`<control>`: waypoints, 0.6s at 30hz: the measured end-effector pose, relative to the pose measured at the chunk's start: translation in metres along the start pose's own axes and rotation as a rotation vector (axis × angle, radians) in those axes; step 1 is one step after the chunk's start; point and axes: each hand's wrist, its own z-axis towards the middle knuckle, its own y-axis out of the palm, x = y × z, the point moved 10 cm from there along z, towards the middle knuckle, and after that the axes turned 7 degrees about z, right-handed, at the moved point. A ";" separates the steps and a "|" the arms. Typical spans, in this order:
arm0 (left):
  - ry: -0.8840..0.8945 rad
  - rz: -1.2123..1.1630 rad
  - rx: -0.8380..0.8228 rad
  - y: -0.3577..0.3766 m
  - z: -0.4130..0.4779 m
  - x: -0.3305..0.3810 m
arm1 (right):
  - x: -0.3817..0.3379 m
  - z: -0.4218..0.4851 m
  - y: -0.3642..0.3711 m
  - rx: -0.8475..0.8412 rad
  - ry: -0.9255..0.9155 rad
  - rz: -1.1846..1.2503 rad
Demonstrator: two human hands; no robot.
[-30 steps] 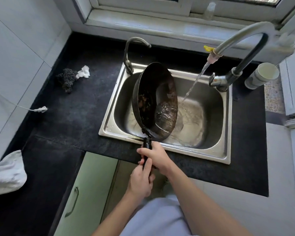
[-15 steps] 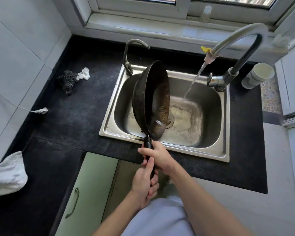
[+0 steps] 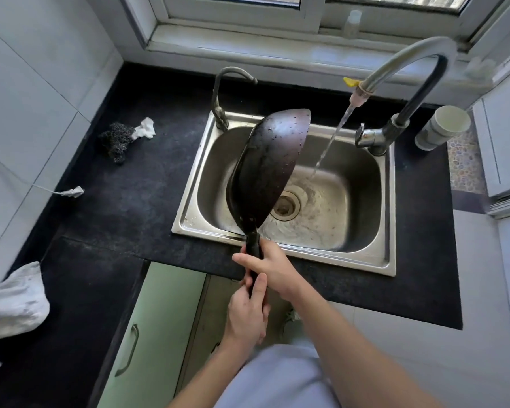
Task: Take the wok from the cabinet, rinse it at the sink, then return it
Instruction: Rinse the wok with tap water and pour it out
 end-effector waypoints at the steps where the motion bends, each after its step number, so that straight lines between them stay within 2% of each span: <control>1: -0.057 -0.105 -0.064 0.005 -0.003 -0.003 | -0.001 -0.001 0.000 -0.007 -0.002 0.006; 4: -0.263 -0.503 -0.298 0.027 -0.015 -0.004 | -0.001 0.000 -0.002 -0.010 0.001 0.028; 6: -0.300 -0.615 -0.379 0.035 -0.019 0.003 | -0.001 0.001 -0.005 -0.007 0.017 0.037; 12: -0.254 -0.506 -0.330 0.037 -0.018 0.005 | -0.001 -0.003 -0.011 -0.005 0.017 0.039; 18: -0.217 -0.425 -0.271 0.028 -0.011 0.003 | -0.007 -0.003 -0.015 0.144 -0.004 -0.007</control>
